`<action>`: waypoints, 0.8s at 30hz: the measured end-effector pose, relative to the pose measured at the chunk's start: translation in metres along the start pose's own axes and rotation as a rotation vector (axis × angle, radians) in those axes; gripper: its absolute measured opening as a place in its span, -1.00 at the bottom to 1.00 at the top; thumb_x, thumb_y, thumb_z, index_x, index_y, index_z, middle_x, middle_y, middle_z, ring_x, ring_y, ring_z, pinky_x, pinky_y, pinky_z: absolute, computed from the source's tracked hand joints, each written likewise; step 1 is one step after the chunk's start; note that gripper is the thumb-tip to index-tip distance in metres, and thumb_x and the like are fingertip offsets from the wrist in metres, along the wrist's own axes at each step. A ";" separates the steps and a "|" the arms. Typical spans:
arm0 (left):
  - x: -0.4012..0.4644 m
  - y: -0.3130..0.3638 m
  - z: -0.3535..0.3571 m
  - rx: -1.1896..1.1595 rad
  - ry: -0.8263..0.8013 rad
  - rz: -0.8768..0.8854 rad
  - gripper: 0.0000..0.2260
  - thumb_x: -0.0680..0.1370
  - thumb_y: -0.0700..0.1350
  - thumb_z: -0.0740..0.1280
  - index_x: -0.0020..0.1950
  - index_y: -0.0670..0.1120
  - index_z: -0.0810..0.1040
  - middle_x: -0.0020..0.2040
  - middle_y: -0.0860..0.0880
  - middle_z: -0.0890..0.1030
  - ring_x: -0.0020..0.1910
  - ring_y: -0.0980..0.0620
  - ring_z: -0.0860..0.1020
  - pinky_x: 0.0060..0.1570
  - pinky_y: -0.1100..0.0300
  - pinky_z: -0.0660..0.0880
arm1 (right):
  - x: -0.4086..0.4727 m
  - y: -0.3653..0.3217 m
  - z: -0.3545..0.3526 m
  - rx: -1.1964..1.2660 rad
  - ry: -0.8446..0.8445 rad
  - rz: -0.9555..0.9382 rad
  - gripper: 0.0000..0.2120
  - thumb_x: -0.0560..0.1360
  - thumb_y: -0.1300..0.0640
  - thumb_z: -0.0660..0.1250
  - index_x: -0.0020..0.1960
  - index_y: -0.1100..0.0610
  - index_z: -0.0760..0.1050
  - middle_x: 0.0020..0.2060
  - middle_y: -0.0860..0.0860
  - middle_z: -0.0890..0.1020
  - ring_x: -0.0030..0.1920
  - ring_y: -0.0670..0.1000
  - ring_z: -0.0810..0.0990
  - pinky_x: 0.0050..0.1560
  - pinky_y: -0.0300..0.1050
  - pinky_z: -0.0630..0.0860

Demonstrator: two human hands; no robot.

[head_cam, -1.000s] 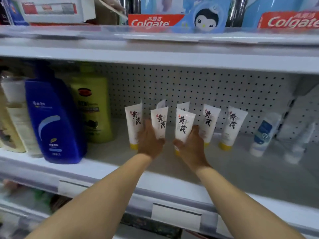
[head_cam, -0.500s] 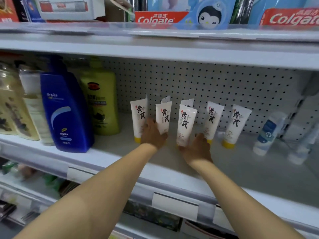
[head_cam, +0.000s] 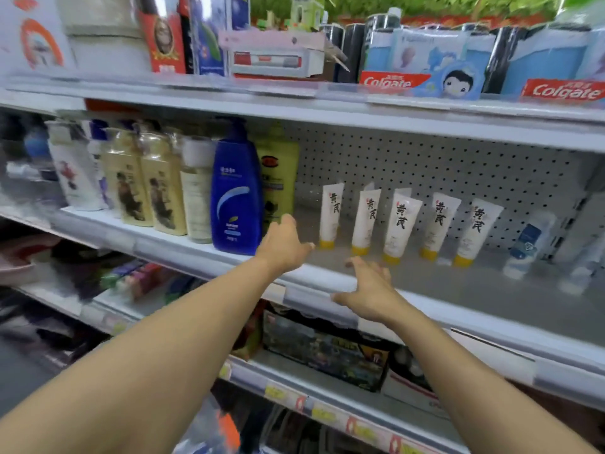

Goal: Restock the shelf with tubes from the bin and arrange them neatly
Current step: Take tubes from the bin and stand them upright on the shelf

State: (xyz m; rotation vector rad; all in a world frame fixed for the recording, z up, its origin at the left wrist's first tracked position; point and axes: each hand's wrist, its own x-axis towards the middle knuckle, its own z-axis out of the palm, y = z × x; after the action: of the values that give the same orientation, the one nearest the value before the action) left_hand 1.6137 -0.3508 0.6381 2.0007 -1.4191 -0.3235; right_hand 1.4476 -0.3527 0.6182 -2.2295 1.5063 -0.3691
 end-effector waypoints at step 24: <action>-0.192 -0.339 -0.083 0.170 -0.152 -0.558 -0.59 0.50 -0.05 0.34 0.26 -0.20 0.35 0.23 -0.22 0.48 0.18 -0.20 0.47 0.06 0.05 0.43 | -0.078 -0.155 0.277 -0.205 -0.489 -0.299 -0.38 0.43 -0.05 0.37 0.41 0.05 0.23 0.36 0.11 0.24 0.38 0.17 0.16 0.35 0.05 0.26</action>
State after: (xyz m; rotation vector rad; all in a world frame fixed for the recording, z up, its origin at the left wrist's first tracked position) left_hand 1.8387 -0.0792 0.4543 2.5412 -0.9710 -0.6238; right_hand 1.6670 -0.1763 0.4521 -2.4700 0.9934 0.2476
